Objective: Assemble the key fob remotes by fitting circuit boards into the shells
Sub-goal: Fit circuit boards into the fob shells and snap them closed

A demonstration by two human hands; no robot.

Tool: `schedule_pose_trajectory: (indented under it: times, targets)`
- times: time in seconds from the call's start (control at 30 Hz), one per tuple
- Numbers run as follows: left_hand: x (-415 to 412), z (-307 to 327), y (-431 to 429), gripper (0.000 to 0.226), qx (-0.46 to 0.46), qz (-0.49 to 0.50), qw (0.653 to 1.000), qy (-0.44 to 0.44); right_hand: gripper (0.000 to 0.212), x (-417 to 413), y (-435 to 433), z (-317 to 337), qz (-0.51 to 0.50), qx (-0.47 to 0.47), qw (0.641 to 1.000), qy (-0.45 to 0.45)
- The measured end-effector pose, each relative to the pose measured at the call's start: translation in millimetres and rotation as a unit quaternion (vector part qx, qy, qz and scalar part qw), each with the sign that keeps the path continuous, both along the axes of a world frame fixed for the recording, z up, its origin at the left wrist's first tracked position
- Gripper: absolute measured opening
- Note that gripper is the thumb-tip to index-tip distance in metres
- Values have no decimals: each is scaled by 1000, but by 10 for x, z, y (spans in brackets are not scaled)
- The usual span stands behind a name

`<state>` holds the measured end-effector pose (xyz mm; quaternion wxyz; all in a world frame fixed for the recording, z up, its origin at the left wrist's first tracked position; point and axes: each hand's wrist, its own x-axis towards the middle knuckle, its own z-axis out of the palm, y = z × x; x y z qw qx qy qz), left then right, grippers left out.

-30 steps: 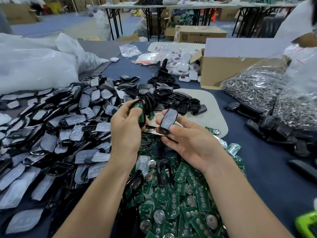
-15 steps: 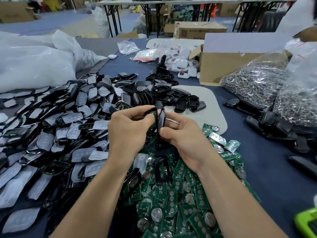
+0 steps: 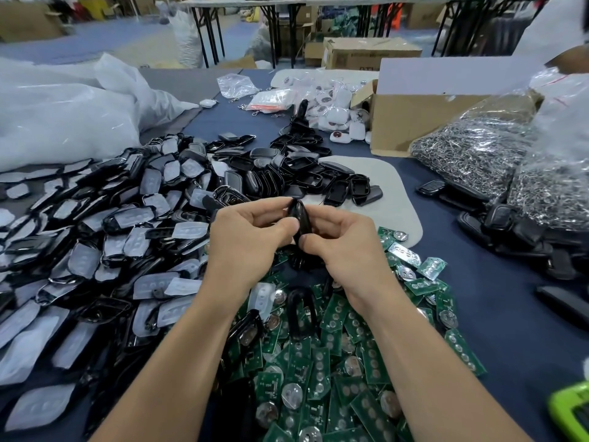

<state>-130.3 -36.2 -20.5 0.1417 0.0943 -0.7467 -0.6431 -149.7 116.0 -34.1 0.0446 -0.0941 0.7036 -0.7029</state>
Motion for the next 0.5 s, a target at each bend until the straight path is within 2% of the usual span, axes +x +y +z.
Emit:
schedule_pose_trajectory:
  times: [0.07, 0.17, 0.33, 0.5]
  targets:
    - [6, 12, -25, 48, 17, -43, 999, -5, 52, -4, 7, 0, -9, 19, 1000, 8]
    - [18, 15, -50, 54, -14, -74, 997, -2, 52, -6, 17, 6, -12, 46, 999, 25]
    - [21, 8, -69, 50, -19, -82, 996, -10, 54, 34, 0, 61, -31, 117, 988, 94]
    - [20, 12, -61, 47, -20, -86, 996, -7, 57, 72, -7, 70, -59, 134, 981, 125]
